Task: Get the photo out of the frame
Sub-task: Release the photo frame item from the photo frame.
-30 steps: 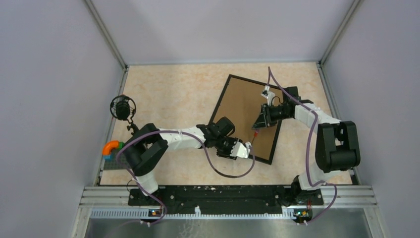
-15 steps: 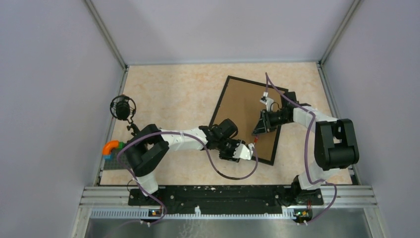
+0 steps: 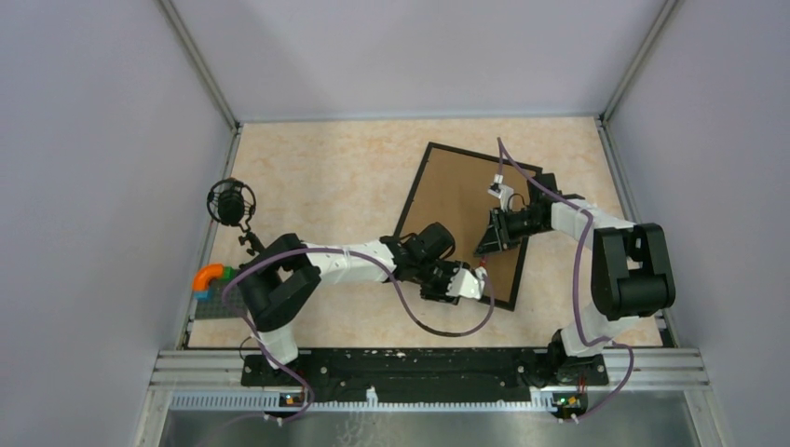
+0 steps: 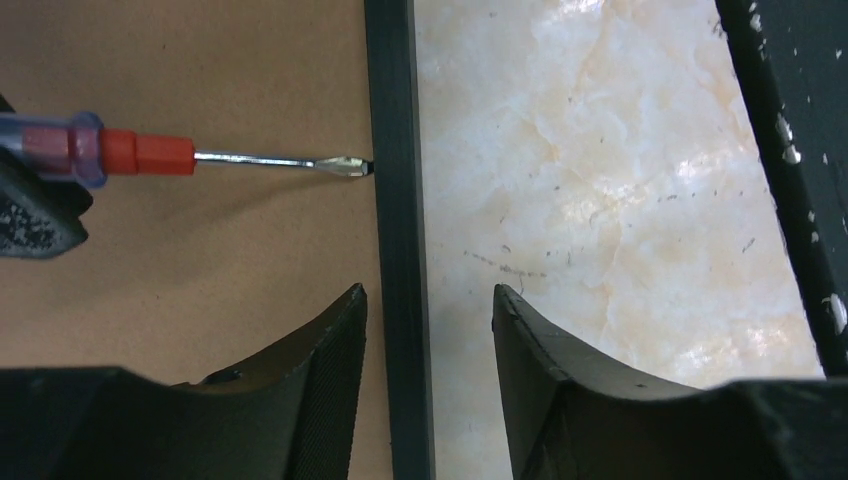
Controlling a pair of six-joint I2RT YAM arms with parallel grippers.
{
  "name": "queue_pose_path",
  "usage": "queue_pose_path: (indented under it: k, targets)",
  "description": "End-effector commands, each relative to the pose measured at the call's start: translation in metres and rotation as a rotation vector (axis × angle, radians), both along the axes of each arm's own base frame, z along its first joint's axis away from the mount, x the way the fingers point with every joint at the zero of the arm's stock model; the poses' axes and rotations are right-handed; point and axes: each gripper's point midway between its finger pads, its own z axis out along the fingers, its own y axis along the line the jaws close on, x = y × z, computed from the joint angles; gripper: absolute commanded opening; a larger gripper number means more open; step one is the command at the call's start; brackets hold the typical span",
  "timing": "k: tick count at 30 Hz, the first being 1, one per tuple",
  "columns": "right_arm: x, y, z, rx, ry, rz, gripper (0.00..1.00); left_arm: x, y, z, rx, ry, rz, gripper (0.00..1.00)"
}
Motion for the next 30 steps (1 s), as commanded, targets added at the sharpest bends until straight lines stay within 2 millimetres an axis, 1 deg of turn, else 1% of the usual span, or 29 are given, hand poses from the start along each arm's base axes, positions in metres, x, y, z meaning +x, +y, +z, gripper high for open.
queue_pose_path:
  k: [1,5,10,13,16,20,26,30]
  targets:
    - [0.001,0.006,0.008,0.013,-0.053,0.037,0.00,0.000,-0.021,0.003,-0.034,-0.002,0.011,0.53]
    - [-0.006,0.006,0.008,0.017,-0.043,0.045,0.00,0.005,-0.023,-0.010,-0.006,0.004,0.063,0.47]
    - [-0.013,0.008,0.015,0.025,-0.054,0.062,0.00,0.015,-0.026,-0.023,0.010,0.015,0.162,0.37]
    - [-0.015,0.007,0.018,0.017,-0.074,0.068,0.00,0.024,-0.028,-0.024,0.001,-0.002,0.210,0.25]
    - [-0.017,0.005,0.023,0.009,-0.106,0.079,0.00,0.033,-0.029,-0.024,-0.002,-0.002,0.247,0.20]
    - [-0.018,0.005,0.028,0.011,-0.137,0.077,0.00,0.042,-0.031,-0.021,-0.011,0.018,0.277,0.14]
    - [-0.024,0.009,0.030,0.020,-0.140,0.084,0.00,0.054,-0.032,-0.021,-0.016,0.029,0.311,0.07]
    - [-0.025,0.010,0.032,0.019,-0.142,0.086,0.00,0.065,-0.030,-0.019,-0.023,0.026,0.344,0.05]
